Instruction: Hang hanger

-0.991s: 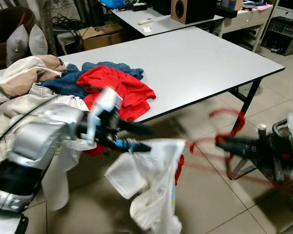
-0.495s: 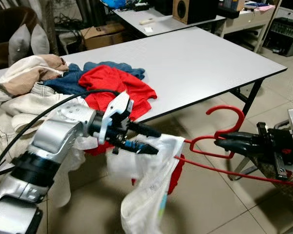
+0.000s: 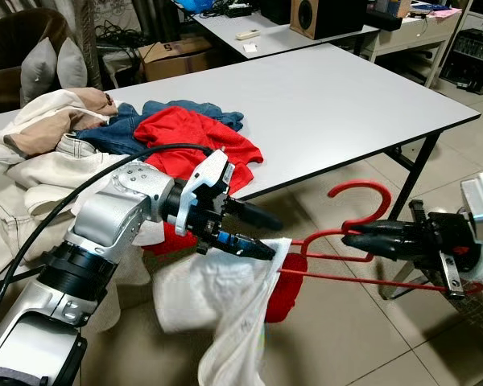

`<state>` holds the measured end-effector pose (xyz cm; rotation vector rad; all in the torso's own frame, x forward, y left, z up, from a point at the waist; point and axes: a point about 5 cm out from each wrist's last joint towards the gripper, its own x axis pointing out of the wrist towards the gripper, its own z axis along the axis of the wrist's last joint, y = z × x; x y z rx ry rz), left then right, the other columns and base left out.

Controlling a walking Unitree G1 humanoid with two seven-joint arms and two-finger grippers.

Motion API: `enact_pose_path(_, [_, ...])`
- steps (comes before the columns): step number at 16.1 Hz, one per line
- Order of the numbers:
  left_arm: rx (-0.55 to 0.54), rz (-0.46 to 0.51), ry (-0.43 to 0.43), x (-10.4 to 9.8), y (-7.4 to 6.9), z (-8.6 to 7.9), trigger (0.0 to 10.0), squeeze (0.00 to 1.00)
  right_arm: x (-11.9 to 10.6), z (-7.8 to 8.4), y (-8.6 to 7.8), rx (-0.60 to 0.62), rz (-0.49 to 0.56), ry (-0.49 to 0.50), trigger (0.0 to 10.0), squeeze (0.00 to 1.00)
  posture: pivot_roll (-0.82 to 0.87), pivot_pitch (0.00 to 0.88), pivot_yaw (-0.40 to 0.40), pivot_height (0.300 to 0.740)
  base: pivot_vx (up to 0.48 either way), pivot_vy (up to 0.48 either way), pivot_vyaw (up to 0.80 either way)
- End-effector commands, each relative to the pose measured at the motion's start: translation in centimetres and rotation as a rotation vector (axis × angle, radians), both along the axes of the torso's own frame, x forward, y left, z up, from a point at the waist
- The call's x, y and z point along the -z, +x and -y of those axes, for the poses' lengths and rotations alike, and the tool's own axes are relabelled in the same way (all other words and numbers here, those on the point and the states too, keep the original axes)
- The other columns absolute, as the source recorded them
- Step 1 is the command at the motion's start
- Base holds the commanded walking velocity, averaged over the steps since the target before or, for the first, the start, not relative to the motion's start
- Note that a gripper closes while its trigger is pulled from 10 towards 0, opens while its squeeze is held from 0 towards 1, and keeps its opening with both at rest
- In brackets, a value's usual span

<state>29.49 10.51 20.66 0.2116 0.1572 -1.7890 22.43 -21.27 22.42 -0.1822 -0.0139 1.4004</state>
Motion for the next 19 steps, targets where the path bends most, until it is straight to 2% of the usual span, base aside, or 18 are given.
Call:
enact_pose_path(1, [0.01, 0.032, -0.004, -0.7, 0.2, 0.0, 10.0, 0.0, -0.6, -0.1, 0.1, -0.016, 0.033, -0.018, 10.0, 0.0, 0.03, 0.0, 0.084, 0.74, 0.0, 0.0, 0.0])
enact_pose_path(2, [-0.002, 0.013, -0.019, -1.1, 0.5, -0.1, 10.0, 0.0, -0.5, -0.1, 0.0, -0.019, 0.037, -0.021, 10.0, 0.0, 0.03, 0.0, 0.081, 0.74, 0.0, 0.0, 0.0])
enact_pose_path(3, [0.033, -0.031, 0.007, -0.8, 0.1, -0.3, 10.0, 0.0, -0.7, -0.2, 0.1, -0.022, 0.039, -0.015, 10.0, 0.0, 0.03, 0.0, 0.08, 0.74, 0.0, 0.0, 0.0])
enact_pose_path(4, [0.046, -0.039, 0.014, -0.6, 0.0, -0.2, 7.3, 0.0, -0.8, -0.2, 0.1, -0.023, 0.041, -0.012, 10.0, 0.0, 0.03, 0.0, 0.081, 0.74, 0.0, 0.0, 0.0])
enact_pose_path(5, [0.055, -0.05, 0.019, -0.3, -0.2, -0.2, 0.0, 0.0, -0.9, -0.2, 0.2, -0.025, 0.044, -0.009, 10.0, 0.0, 0.03, 0.0, 0.08, 0.74, 0.0, 0.0, 0.0])
enact_pose_path(8, [0.076, -0.062, 0.031, 0.2, -0.5, 0.1, 0.0, 0.0, -1.3, -0.3, 0.3, -0.037, 0.047, -0.002, 10.0, 0.0, 0.02, 0.0, 0.076, 0.74, 0.0, 0.0, 0.0])
enact_pose_path(10, [0.057, -0.046, 0.04, 0.7, -0.4, 0.3, 0.0, 0.0, -1.5, -0.2, 0.4, -0.067, -0.009, 0.014, 10.0, 0.0, 0.03, 0.0, 0.071, 0.74, 0.0, 0.0, 0.0])
enact_pose_path(16, [0.057, -0.054, 0.015, 0.3, -0.3, 0.3, 0.0, 0.0, -1.6, -0.1, 0.6, -0.062, -0.041, 0.034, 10.0, 0.0, 0.03, 0.0, 0.076, 0.74, 0.0, 0.0, 0.0])
enact_pose_path(17, [0.053, -0.053, 0.005, 0.1, -0.2, 0.3, 0.0, 0.0, -1.6, 0.0, 0.8, -0.046, -0.049, 0.044, 10.0, 0.1, 0.03, 0.0, 0.078, 0.74, 0.0, 0.0, 0.0])
enact_pose_path(18, [0.051, -0.053, 0.002, 0.1, -0.2, 0.3, 0.0, 0.0, -1.6, 0.0, 0.8, -0.042, -0.05, 0.047, 10.0, 0.1, 0.03, 0.0, 0.08, 0.74, 0.0, 0.0, 0.0])
enact_pose_path(19, [0.045, -0.055, -0.003, 0.0, -0.2, 0.2, 0.0, 0.0, -1.6, 0.1, 1.0, -0.018, -0.06, 0.056, 10.0, 0.94, 0.03, 0.0, 0.081, 0.74, 0.0, 0.0, 0.0])
